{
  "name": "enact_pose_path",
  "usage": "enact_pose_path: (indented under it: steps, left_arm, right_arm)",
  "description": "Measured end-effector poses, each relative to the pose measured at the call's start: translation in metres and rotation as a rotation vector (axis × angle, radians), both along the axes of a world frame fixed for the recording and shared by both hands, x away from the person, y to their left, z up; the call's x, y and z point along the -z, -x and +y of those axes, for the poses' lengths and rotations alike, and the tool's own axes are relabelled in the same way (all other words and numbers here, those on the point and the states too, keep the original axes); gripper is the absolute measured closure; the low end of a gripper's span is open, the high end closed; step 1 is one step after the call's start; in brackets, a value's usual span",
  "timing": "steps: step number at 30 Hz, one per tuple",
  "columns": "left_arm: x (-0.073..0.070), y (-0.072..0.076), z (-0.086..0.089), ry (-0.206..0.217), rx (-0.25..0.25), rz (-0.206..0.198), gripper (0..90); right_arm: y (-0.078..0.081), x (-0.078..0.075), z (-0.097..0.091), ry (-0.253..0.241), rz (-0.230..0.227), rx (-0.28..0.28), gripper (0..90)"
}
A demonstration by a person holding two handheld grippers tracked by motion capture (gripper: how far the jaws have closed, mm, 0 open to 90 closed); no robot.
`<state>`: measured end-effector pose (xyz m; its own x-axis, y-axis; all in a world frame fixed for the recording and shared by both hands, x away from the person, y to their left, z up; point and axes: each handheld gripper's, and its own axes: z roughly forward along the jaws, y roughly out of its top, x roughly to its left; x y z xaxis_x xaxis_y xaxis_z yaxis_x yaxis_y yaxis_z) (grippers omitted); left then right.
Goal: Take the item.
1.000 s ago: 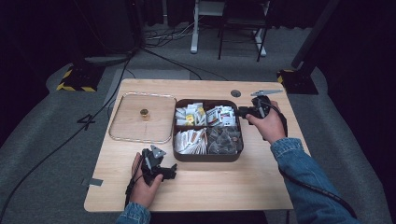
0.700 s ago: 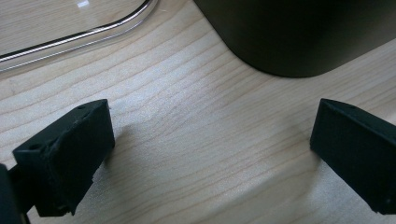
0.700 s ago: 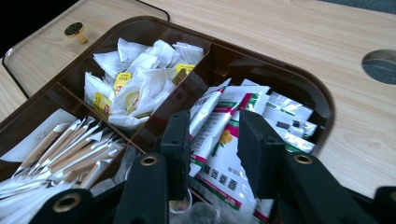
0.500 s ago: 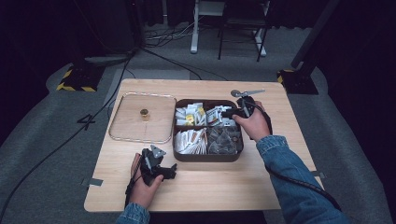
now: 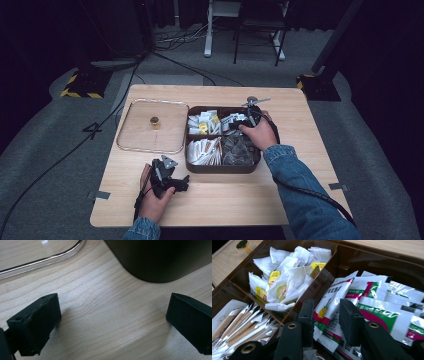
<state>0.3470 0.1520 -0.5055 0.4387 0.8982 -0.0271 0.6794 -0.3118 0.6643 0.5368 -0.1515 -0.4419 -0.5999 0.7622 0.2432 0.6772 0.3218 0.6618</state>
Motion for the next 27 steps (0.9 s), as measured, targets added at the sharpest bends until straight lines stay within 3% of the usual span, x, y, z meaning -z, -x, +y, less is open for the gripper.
enact_pose_path:
  steps: [11, 16, 21, 27]
  left_arm:
    - [0.000, 0.000, 0.000, 0.003, -0.002, -0.001, 0.1]
    - [0.000, 0.000, 0.000, 0.000, 0.000, 0.000, 0.1]
    - [0.000, 0.000, 0.000, -0.003, 0.002, 0.001, 0.1]
    - [0.000, 0.000, 0.000, 0.000, -0.002, 0.000, 0.1]
  right_arm:
    - [-0.004, 0.006, 0.017, 0.015, 0.009, -0.004, 65.8]
    - [-0.011, 0.010, 0.020, 0.031, 0.035, 0.055, 71.6]
    - [-0.012, 0.010, 0.020, 0.009, 0.074, 0.115, 83.6]
    - [-0.008, 0.000, 0.017, -0.007, 0.077, 0.153, 86.0]
